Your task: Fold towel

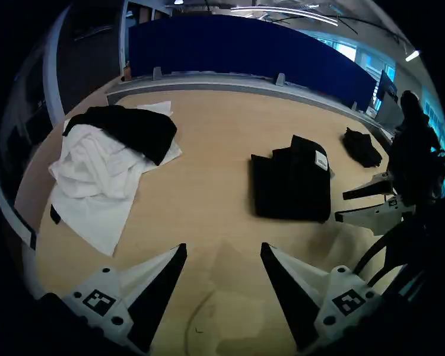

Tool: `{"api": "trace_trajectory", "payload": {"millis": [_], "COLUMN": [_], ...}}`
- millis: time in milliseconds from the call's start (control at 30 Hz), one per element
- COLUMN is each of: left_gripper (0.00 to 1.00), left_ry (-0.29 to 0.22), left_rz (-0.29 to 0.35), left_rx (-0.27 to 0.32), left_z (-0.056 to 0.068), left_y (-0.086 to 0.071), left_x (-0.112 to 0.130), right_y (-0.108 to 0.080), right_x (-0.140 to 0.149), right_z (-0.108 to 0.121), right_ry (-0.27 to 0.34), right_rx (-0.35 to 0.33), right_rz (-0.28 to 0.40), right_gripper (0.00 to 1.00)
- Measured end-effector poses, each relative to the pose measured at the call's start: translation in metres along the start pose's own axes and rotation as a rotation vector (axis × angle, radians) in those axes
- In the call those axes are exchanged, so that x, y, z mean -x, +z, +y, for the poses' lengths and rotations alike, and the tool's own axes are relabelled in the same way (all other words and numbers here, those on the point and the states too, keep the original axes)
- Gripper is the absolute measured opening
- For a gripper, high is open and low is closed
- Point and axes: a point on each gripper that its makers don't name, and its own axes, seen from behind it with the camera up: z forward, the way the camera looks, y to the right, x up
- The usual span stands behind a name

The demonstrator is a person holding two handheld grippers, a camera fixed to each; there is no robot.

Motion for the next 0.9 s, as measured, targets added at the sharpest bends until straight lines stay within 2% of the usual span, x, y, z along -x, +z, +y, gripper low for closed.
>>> {"api": "trace_trajectory", "payload": {"millis": [267,333,533,667,867,900], "left_gripper": [0.92,0.92,0.92,0.92,0.92,0.92], "left_ry": [0.008,0.008,0.006,0.006,0.005,0.005], "left_rz": [-0.003,-0.003,-0.004,-0.005,-0.008,-0.008], "left_rx": [0.008,0.011,0.016,0.017,0.017,0.017], "left_z": [-0.002,-0.002,-0.003,-0.003,-0.004,-0.004], "left_y": [0.001,0.002,0.002,0.002,0.002,0.002], "left_x": [0.004,0.004,0.005,0.007,0.009,0.009], "right_y": [0.003,0.005,0.014,0.020,0.026,0.026], "right_x": [0.003,0.005,0.012,0.016,0.018,0.017], "right_z": [-0.004,-0.005,-0.007,-0.007,-0.005,-0.005], "right_ry": [0.017,0.023,0.046,0.068,0.099,0.102], "right_rx": [0.014,0.016,0.030,0.028,0.031,0.032], "right_rz": [-0.004,-0.006,-0.023,-0.036,-0.040,-0.039], "right_gripper": [1.00,0.97,0.72,0.60,0.57,0.52]}}
